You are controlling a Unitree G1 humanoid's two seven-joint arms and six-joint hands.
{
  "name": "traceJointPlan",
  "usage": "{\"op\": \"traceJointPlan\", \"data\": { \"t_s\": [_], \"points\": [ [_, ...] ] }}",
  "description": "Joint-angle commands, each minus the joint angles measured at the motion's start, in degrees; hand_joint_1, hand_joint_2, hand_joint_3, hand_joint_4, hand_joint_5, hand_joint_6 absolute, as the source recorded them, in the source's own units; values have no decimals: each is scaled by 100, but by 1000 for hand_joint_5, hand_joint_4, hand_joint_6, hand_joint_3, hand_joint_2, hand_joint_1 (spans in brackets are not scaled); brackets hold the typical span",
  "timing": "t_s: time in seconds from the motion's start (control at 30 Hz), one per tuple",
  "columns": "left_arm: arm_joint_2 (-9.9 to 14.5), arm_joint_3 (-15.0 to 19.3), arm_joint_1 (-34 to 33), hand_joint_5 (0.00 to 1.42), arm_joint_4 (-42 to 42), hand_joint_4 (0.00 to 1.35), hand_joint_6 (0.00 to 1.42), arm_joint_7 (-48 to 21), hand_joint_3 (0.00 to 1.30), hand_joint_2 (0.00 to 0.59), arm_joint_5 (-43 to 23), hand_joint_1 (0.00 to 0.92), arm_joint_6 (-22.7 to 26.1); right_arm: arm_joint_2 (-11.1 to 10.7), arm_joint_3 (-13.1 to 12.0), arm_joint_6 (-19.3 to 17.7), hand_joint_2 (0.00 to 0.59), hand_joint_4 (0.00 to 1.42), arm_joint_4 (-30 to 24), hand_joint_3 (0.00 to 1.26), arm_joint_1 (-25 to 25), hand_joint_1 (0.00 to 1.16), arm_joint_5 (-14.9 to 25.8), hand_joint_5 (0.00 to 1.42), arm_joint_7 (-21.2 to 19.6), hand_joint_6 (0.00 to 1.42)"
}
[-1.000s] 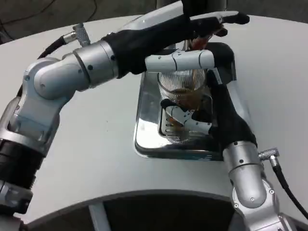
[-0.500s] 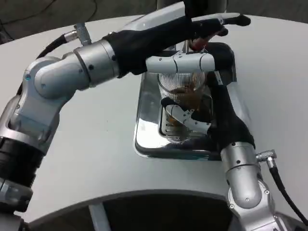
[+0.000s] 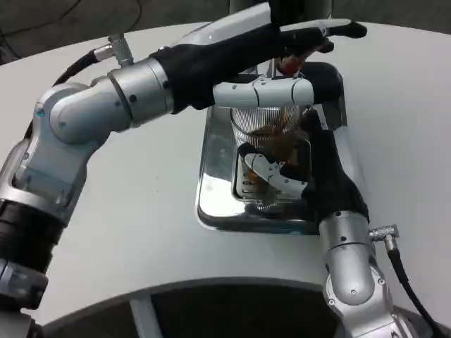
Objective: Grasp the cup under the faucet to collect the drink, then remove the cup.
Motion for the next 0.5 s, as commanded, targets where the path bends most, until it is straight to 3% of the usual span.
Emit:
{"op": "traceJointPlan", "data": {
  "t_s": [0.03,0.5],
  "points": [
    [44,-200,138,98,192,28,77,-292,118,116,255,0,68,124,-18,-98,226,4,127,0,-37,791,96,97,-125,16],
    [98,-175,124,98,251,36,77,-336,118,115,245,0,49,310,-10,-393,234,40,568,0,-122,773,210,122,-391,30]
  ]
}}
